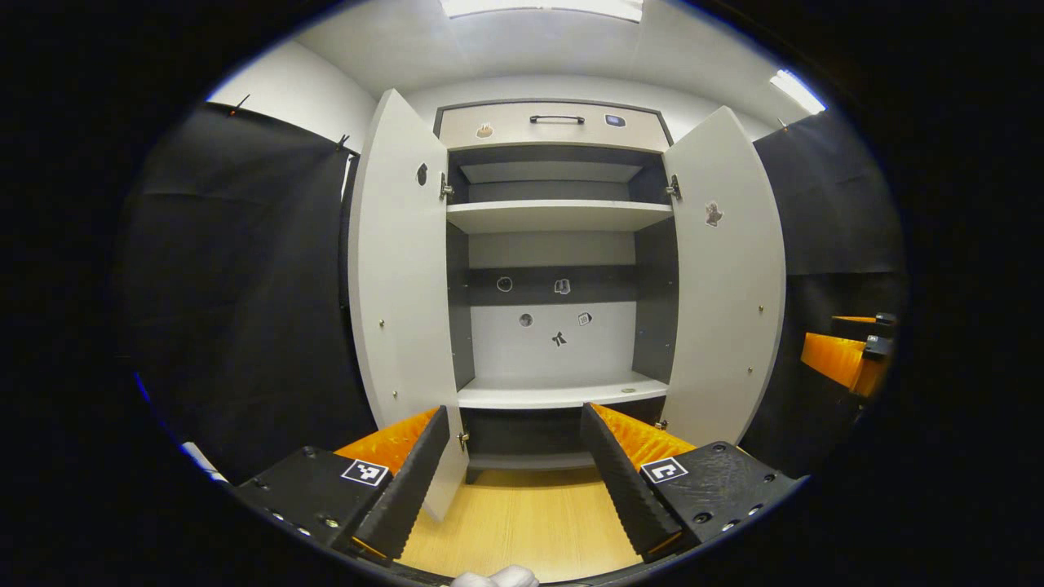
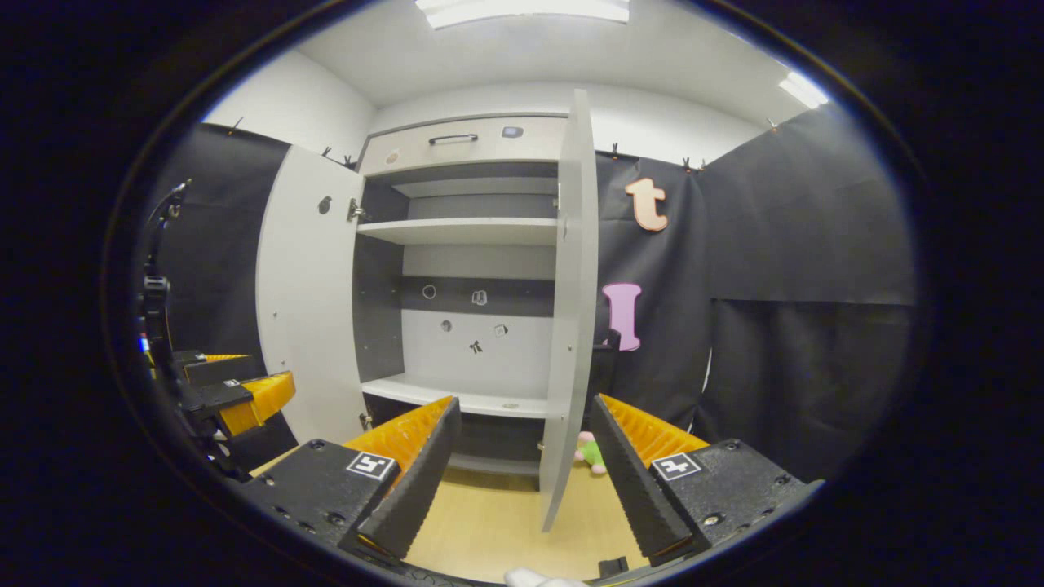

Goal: Open the right door of the double-door shoe cabinet with the right hand, and open the left door with the left hand.

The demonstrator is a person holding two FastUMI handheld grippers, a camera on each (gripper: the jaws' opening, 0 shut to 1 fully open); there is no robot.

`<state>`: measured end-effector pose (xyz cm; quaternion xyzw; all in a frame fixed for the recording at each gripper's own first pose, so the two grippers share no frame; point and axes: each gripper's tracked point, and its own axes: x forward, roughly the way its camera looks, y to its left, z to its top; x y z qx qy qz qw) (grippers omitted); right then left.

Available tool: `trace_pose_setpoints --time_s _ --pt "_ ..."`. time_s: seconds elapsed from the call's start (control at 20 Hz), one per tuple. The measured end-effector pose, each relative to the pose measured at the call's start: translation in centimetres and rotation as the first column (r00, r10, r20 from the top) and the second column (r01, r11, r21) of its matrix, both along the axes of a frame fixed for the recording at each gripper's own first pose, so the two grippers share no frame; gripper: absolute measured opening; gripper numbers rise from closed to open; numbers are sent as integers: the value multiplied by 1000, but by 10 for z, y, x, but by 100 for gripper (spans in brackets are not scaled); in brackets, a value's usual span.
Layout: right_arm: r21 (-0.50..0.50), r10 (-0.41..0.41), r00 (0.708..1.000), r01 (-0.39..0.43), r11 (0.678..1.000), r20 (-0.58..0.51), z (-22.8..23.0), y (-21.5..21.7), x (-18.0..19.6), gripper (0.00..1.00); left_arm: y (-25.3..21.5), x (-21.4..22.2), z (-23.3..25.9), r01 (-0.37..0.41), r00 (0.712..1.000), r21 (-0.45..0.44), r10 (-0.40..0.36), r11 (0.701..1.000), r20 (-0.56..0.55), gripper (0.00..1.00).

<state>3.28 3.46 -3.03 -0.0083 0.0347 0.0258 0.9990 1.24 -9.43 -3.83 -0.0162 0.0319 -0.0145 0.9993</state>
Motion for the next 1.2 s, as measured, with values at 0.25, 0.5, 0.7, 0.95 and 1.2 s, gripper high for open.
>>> trace_pose_setpoints --time_s 0.25,0.5,0.7,0.95,1.2 --pt "6 -2 1000 2 1000 8 3 0 1 99 1 -2 7 -13 1000 -4 13 1000 13 96" --pt "10 5 1000 -5 1000 -1 1 7 2 99 6 -5 12 -20 1000 15 20 1000 22 96" --pt "21 -28 1000 29 999 -10 0 3 3 99 9 -6 16 -21 999 19 20 1000 31 96" --pt "38 -41 999 41 998 -10 0 5 4 99 12 -8 21 -25 999 28 24 999 43 96" --pt "43 -44 999 44 998 -11 -2 9 6 99 14 -7 23 -24 999 37 22 999 48 96"
